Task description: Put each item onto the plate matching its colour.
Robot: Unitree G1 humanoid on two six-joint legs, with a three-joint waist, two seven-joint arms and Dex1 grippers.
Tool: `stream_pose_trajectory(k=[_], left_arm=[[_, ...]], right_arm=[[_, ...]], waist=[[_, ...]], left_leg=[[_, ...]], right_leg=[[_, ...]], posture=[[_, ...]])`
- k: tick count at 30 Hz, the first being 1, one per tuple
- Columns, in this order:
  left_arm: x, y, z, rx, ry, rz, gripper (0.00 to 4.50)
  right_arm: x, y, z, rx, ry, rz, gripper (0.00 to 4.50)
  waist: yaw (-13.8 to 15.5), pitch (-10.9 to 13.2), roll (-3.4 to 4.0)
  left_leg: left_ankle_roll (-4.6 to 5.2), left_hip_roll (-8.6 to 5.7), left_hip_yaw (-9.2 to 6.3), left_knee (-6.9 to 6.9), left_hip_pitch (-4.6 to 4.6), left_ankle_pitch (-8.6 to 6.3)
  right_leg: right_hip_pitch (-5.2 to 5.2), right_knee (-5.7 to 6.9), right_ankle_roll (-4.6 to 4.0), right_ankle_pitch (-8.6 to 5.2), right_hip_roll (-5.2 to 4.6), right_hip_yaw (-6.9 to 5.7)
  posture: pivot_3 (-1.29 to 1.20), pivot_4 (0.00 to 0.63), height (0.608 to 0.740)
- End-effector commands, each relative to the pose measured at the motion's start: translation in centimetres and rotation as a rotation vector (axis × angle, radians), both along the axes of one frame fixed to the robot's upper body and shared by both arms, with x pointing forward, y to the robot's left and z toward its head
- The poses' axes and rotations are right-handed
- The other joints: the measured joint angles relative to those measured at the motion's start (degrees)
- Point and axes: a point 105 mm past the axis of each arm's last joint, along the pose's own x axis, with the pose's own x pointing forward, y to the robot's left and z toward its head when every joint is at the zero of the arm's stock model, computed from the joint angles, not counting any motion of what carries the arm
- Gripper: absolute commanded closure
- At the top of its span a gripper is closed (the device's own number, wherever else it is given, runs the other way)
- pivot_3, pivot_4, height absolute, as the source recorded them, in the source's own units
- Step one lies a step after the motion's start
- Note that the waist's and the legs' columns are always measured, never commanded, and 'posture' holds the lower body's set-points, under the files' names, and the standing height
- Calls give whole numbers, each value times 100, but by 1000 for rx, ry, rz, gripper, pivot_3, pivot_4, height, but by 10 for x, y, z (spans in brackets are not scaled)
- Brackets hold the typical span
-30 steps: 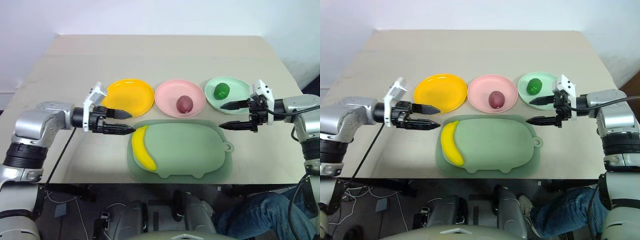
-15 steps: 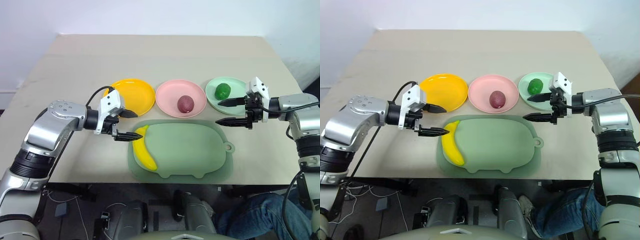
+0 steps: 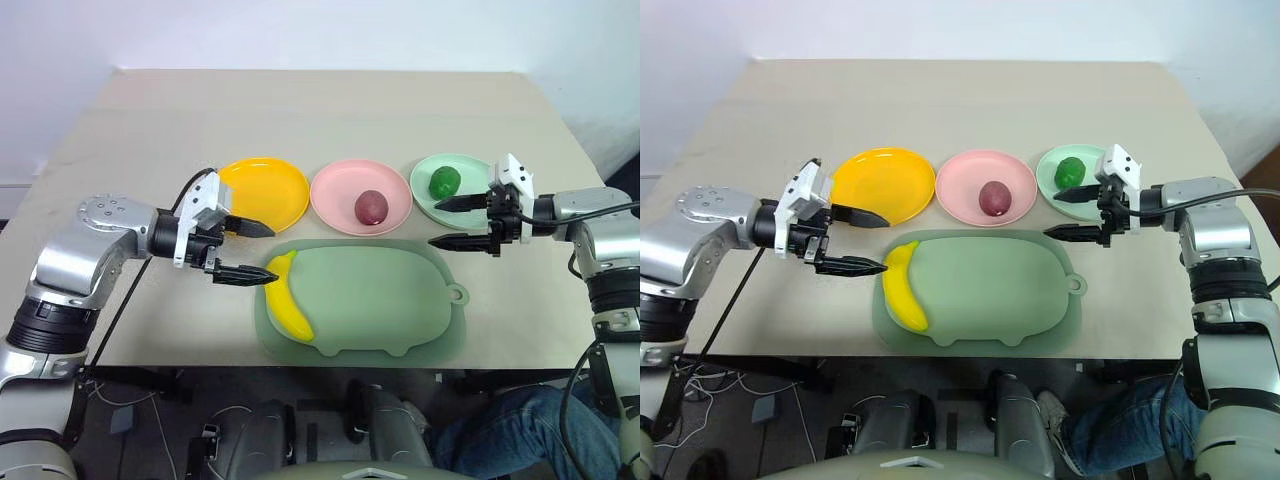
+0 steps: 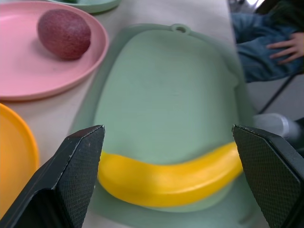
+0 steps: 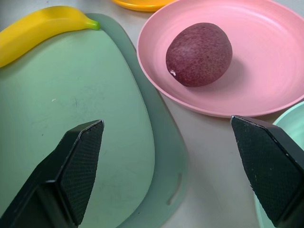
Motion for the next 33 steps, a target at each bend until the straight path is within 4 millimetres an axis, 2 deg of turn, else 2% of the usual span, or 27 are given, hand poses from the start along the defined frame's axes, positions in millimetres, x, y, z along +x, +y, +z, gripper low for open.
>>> stream_pose_trajectory(k=[1, 2, 5, 8, 12, 15, 19, 22, 25, 28, 31, 33], left_arm=[[17, 3, 24, -45, -250, 67, 0], [22, 4, 27, -42, -334, 92, 0], [12, 8, 16, 7, -176, 17, 0], [22, 11, 19, 47, -384, 37, 0], [22, 9, 29, 62, -524, -26, 0], [23, 11, 36, 83, -559, -60, 0], [16, 15, 30, 202, -656, -194, 0], [8, 21, 25, 267, -581, -283, 0], [8, 19, 27, 212, -414, -251, 0], [13, 18, 30, 151, -329, -189, 0], [5, 13, 37, 99, -442, -235, 0], [-2, 14, 33, 137, -455, -273, 0]], right_arm=[[2, -1, 16, 14, -57, -4, 9], [2, -1, 16, 13, -57, -4, 9], [3, -1, 17, 20, -60, -11, 9], [3, -2, 16, 16, -58, -18, 9], [2, -3, 15, 13, -56, -22, 9], [2, -3, 14, 15, -50, -20, 9], [3, -2, 14, 13, -57, -23, 9], [3, -2, 14, 14, -54, -24, 9], [4, -1, 13, 14, -62, -27, 9], [4, -1, 13, 20, -60, -30, 9], [3, -3, 13, 6, -61, -31, 9], [4, -5, 14, 8, -56, -43, 9]], waist=[[5, 0, 0], [8, 0, 0], [-2, 0, -1], [-6, -1, 1], [7, -1, 1], [9, -1, 1], [-2, -1, 1], [-8, -1, 1], [8, -1, 1], [17, -1, 1], [-2, -1, 1], [-6, -1, 1]], left_leg=[[0, 0, 0, 0, 0, 0], [0, 0, -2, 1, 0, 0], [0, 0, 0, 2, 0, 0], [-1, 1, 2, -1, 2, 0], [-1, 0, 3, 2, -1, 0], [0, 0, 3, 2, 0, 0], [0, 0, 5, 1, 0, 0], [0, 1, 6, 0, 1, 0], [1, 1, 7, 1, -1, 0], [12, 0, 4, 4, -2, -7], [6, 1, 3, 2, -2, -3], [2, 2, 3, 2, -3, -1]], right_leg=[[0, 0, 0, 0, 0, 0], [1, -1, 0, 0, -1, 0], [1, 3, 0, 1, 0, -1], [0, 3, -1, 0, 1, -1], [0, 3, 0, 1, 0, -1], [1, 2, 0, 1, -1, -1], [1, 4, 0, 1, -1, -1], [0, 4, -1, 1, 1, -2], [-1, 4, 0, 1, 1, -2], [3, 5, 1, 1, 0, -1], [2, 6, 1, 1, 1, -1], [0, 6, 1, 1, 1, -1]], posture=[[0, 150, 740], [0, 150, 740], [0, 150, 740], [0, 150, 740], [0, 150, 740], [0, 150, 740], [0, 150, 740], [0, 150, 740], [0, 150, 740], [0, 150, 740], [0, 150, 740], [0, 150, 740]])
